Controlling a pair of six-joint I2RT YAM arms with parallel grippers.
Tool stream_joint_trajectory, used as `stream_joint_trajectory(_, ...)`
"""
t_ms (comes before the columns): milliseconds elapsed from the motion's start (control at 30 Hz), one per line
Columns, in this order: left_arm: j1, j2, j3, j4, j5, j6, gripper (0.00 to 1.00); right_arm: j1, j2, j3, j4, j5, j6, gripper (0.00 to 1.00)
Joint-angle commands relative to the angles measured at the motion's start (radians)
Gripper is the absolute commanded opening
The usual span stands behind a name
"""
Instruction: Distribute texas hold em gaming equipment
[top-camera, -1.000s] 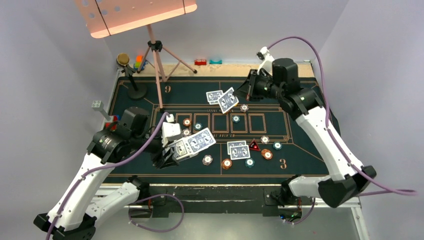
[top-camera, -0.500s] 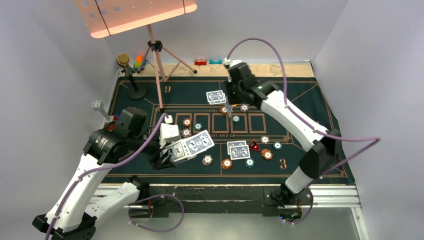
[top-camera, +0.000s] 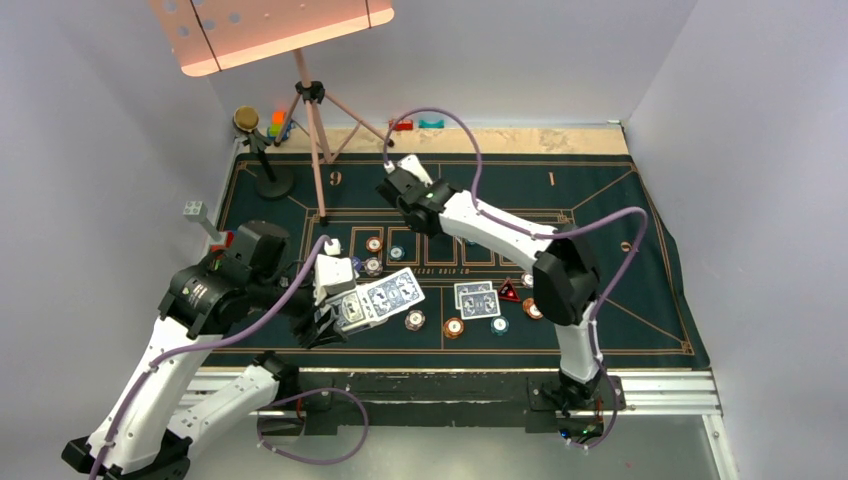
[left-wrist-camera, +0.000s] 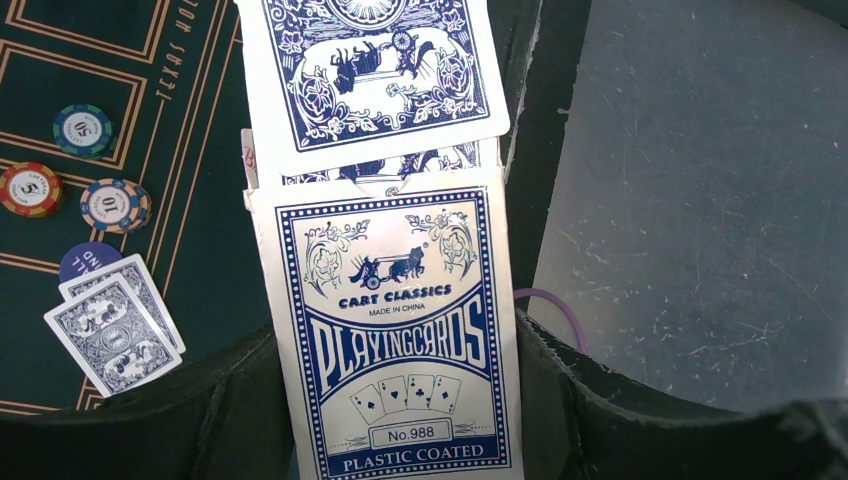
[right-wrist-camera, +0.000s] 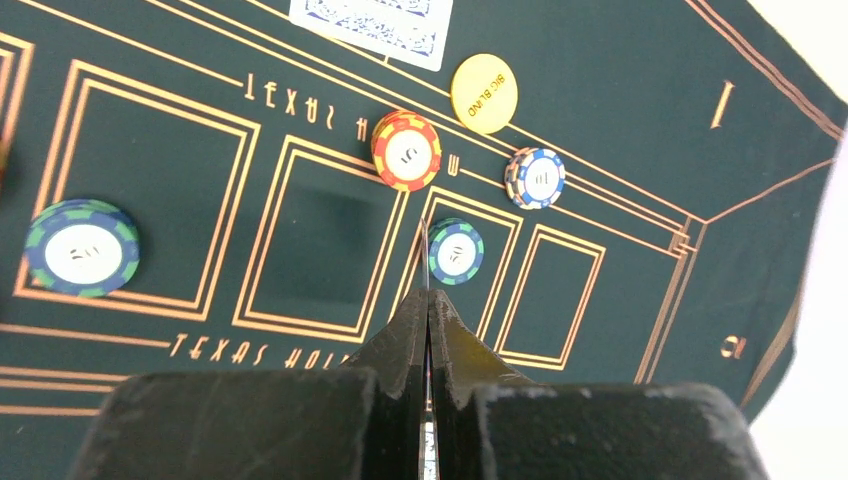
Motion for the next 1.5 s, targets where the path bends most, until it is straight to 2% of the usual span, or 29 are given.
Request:
stream_joint_trajectory(0,0.000,-0.006,0.045,0.004,0.034,0.016,0.00,0.044,0.057,0.075,-0.010,0.187,-0.019,0.00)
stream_joint_trajectory(200,-0.001,-0.008,0.047,-0.003,0.030,0.020,0.00,0.086,0.204,0.138,-0.015,0.248,0.011,0.00)
stream_joint_trajectory(467,-0.001,-0.012,0.053,-0.011,0.025,0.019,0.00,0.106,0.302,0.168,0.020,0.165,0.062,0.00)
stream_joint_trajectory(567,-0.001,-0.011,0.054,-0.011,0.025,0.016,0.00,0.106,0.321,0.183,0.027,0.075,0.100,0.00)
stream_joint_trajectory(600,0.000,-0.011,0.054,-0.011,0.025,0.015,0.00,0.106,0.318,0.179,0.045,0.049,0.109,0.08)
stream_joint_trajectory(767,-0.001,-0.009,0.055,-0.012,0.022,0.013,0.00,0.097,0.295,0.176,0.103,-0.094,0.124,0.66)
stream_joint_trajectory(833,-0.001,-0.010,0.052,-0.013,0.022,0.012,0.00,0.083,0.277,0.190,0.095,-0.132,0.136,0.80)
stream_joint_trajectory(967,-0.001,-0.010,0.048,-0.014,0.026,0.013,0.00,0.044,0.162,0.182,0.084,-0.218,0.156,0.90)
stream_joint_trajectory(1267,-0.001,0.001,0.055,0.003,0.031,0.001,0.00,-0.046,-0.210,0.135,-0.002,-0.342,0.206,0.96)
stream_joint_trajectory(1467,-0.001,0.006,0.055,0.008,0.024,0.002,0.00,-0.106,-0.520,-0.081,0.115,-0.691,0.288,0.97)
